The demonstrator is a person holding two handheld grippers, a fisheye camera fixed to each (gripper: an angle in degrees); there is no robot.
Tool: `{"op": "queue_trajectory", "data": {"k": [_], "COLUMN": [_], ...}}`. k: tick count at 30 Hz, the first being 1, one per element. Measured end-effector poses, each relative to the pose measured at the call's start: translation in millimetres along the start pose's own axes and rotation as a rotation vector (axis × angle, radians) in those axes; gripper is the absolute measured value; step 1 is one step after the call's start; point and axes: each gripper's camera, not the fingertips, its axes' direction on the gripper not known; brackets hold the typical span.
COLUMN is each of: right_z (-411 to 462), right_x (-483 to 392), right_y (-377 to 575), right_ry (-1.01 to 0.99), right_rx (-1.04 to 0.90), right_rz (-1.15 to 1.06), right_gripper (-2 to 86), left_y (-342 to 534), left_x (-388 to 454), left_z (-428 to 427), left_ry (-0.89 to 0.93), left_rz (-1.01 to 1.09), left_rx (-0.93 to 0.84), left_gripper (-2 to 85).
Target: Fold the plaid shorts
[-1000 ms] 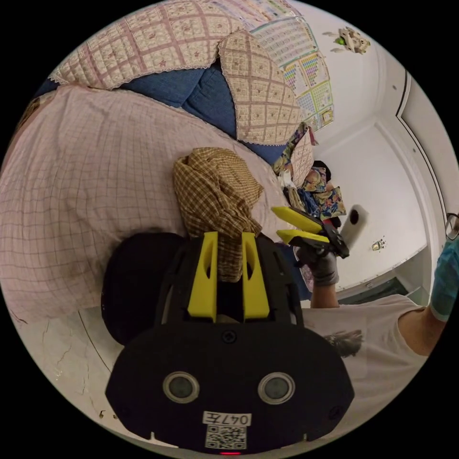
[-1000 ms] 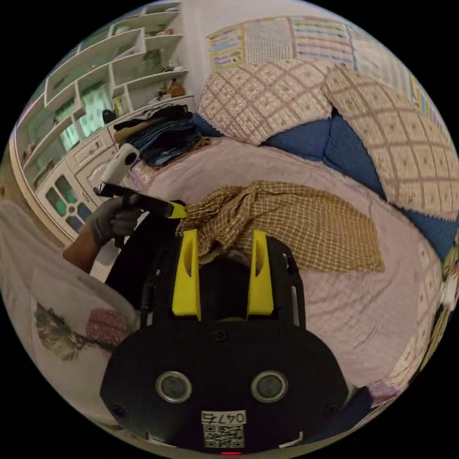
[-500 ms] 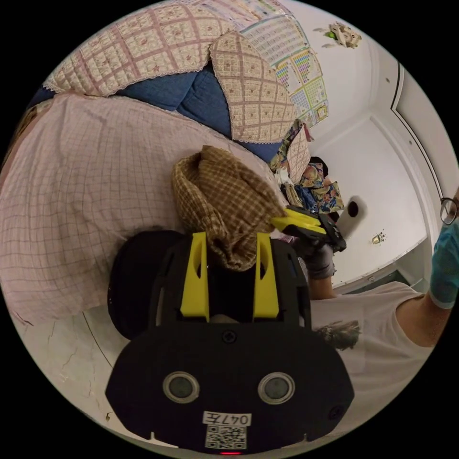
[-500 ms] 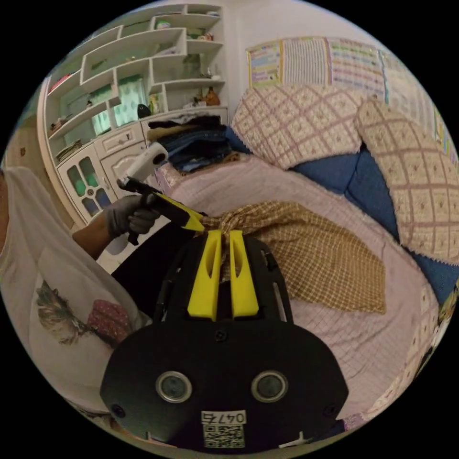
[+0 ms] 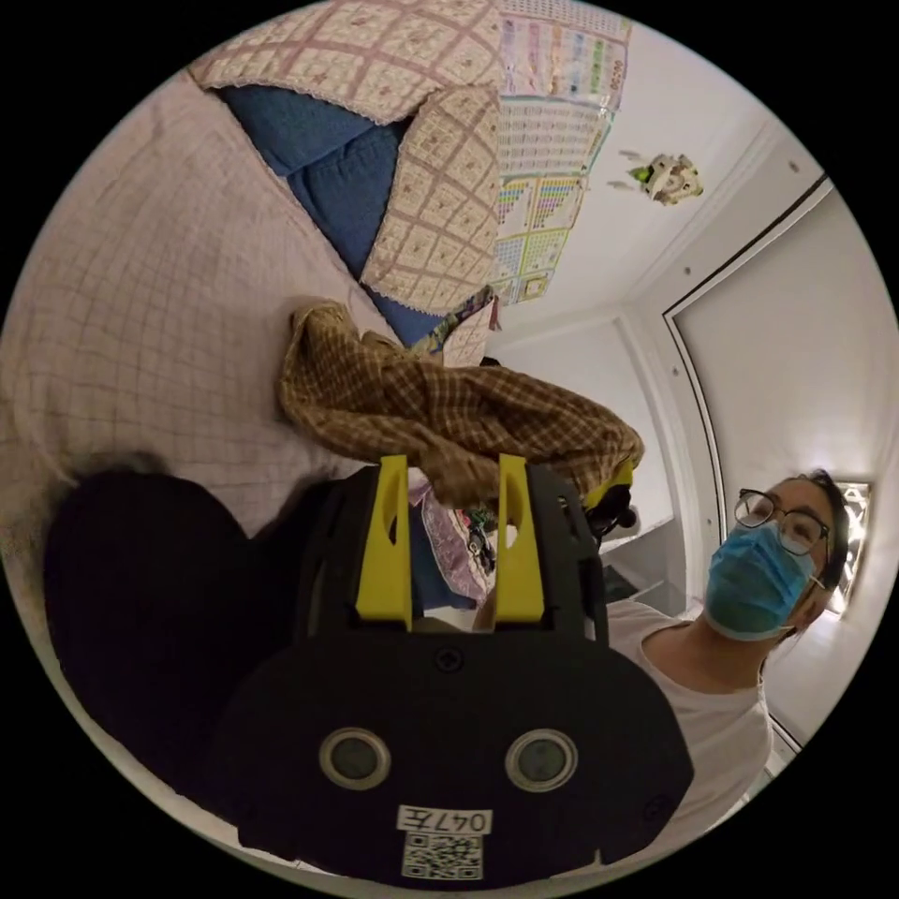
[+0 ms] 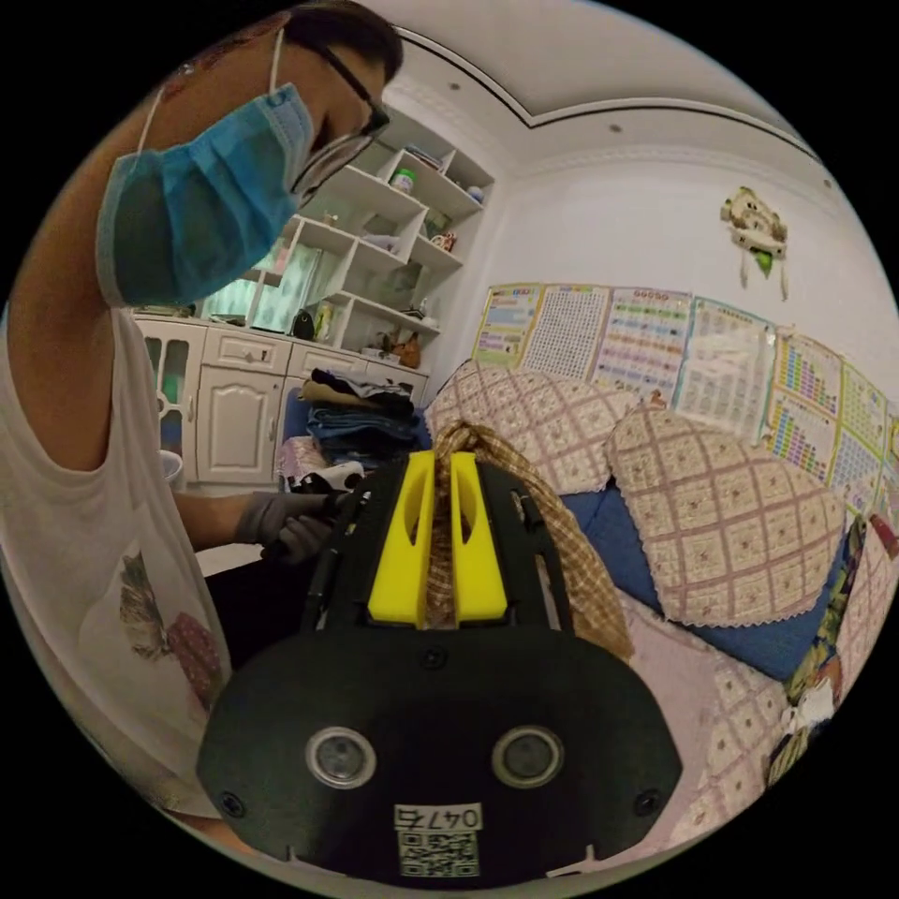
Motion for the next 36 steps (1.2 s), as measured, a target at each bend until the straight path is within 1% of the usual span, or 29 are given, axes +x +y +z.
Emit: {"op": "queue_trajectory", "data": {"k": [4,6,9,11,13,14,15,16,17,18,19,21,22,23,24,25,26,27,28,29,30,31,32,33,34,36], "right_z": [-37,-55,-75,-92,-113,-127,-139,-145,-153,-156,-154,-123,-109,-75,-34,-12,30,64,77,93,96,94,86,79,77,80], "right_x": [-4,-7,-9,-5,3,9,13,15,17,21,25,60,75,109,147,165,198,222,229,238,240,240,237,233,230,219], "right_y": [-15,-22,-29,-35,-47,-58,-70,-76,-88,-100,-105,-119,-121,-125,-127,-128,-131,-137,-142,-154,-168,-173,-180,-181,-178,-153], "right_ry": [0.058,0.089,0.150,0.201,0.238,0.248,0.258,0.264,0.284,0.312,0.321,0.319,0.305,0.265,0.227,0.212,0.201,0.212,0.222,0.238,0.251,0.256,0.250,0.233,0.222,0.145], "right_rx": [0.023,0.034,0.055,0.089,0.139,0.178,0.224,0.246,0.282,0.298,0.298,0.235,0.205,0.131,0.040,-0.006,-0.069,-0.090,-0.091,-0.076,-0.028,0.006,0.074,0.123,0.136,0.113], "right_rz": [-0.037,-0.061,-0.103,-0.112,-0.098,-0.094,-0.092,-0.092,-0.090,-0.081,-0.075,-0.027,0.002,0.066,0.130,0.157,0.180,0.170,0.153,0.130,0.121,0.116,0.113,0.108,0.104,0.107], "right_gripper": [-0.2,-0.2,-0.1,-0.1,-0.1,-0.1,-0.1,-0.1,-0.2,-0.2,-0.2,-0.2,-0.3,-0.3,-0.3,-0.3,-0.3,-0.3,-0.3,-0.3,-0.3,-0.3,-0.3,-0.3,-0.2,0.0], "left_y": [12,21,36,41,47,50,58,71,80,99,113,116,102,90,56,14,-8,-50,-81,-90,-96,-84,-74,-49,-22,15], "left_x": [20,32,56,82,146,170,223,283,316,374,421,464,475,476,470,461,458,459,472,482,511,544,559,586,601,602], "left_z": [-18,-24,-38,-61,-106,-118,-140,-160,-169,-182,-191,-197,-197,-196,-193,-188,-186,-179,-175,-174,-172,-170,-168,-162,-157,-149], "left_ry": [0.091,0.083,0.158,0.259,0.362,0.379,0.380,0.310,0.246,0.085,-0.092,-0.243,-0.306,-0.338,-0.404,-0.496,-0.552,-0.676,-0.773,-0.811,-0.864,-0.904,-0.926,-0.975,-1.020,-1.063], "left_rz": [-0.012,0.005,0.064,0.142,0.330,0.394,0.536,0.690,0.774,0.908,0.969,0.991,0.971,0.942,0.867,0.796,0.778,0.799,0.832,0.846,0.887,0.956,0.998,1.079,1.140,1.177], "left_rx": [-0.015,-0.034,-0.031,0.034,0.142,0.169,0.212,0.254,0.280,0.334,0.400,0.483,0.520,0.531,0.532,0.519,0.518,0.522,0.540,0.554,0.595,0.657,0.687,0.725,0.738,0.717], "left_gripper": [12.2,8.8,6.2,5.2,4.5,4.5,4.3,4.3,4.3,4.4,4.4,4.4,4.4,4.5,4.5,4.5,4.4,4.4,4.3,4.3,4.3,4.3,4.4,4.4,4.4,4.5]}}
